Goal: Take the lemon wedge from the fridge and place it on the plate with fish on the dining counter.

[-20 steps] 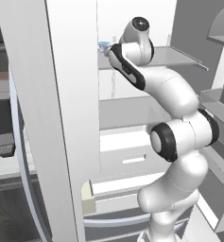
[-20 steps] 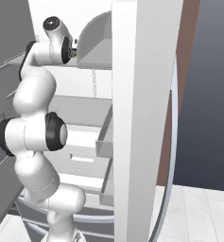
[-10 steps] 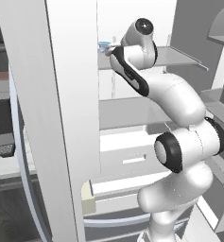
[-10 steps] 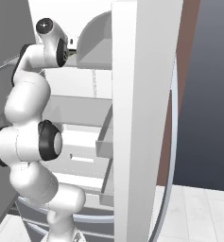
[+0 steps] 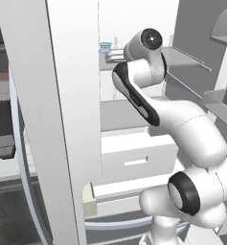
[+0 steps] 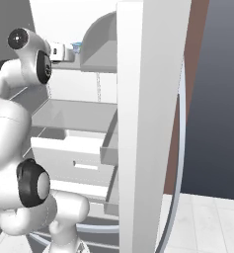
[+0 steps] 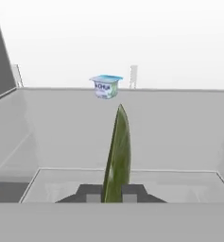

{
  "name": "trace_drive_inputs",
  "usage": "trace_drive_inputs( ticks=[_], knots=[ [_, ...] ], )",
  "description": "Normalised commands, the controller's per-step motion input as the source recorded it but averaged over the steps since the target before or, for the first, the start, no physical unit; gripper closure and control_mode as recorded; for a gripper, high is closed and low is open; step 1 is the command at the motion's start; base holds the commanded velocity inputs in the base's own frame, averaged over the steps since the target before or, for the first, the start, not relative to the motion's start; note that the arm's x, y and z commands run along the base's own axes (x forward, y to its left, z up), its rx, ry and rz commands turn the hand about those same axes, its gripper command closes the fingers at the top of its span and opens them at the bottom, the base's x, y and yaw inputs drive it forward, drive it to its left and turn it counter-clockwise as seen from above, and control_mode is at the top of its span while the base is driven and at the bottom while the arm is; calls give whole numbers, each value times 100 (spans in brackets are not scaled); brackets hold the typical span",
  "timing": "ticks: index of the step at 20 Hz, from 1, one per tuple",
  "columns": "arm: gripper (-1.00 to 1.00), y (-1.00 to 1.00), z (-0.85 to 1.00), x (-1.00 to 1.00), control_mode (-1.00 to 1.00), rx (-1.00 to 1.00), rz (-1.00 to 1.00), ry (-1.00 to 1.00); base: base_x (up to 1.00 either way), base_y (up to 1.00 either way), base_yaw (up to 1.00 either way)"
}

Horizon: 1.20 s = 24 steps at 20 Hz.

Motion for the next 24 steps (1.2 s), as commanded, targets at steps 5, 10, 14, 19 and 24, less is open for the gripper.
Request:
trace_drive_inputs(
  ticks=[5,10,14,19,24],
  knots=[
    [100,22,1,-100,-100,12,-17,6,0,0,0],
    [100,24,-8,-100,-100,2,-18,19,0,0,0],
    [100,8,-40,-100,-100,0,-15,23,0,0,0],
    [100,-13,-20,-100,-100,12,-12,37,0,0,0],
    [100,-65,-25,-94,-100,19,-3,33,0,0,0]
  ],
)
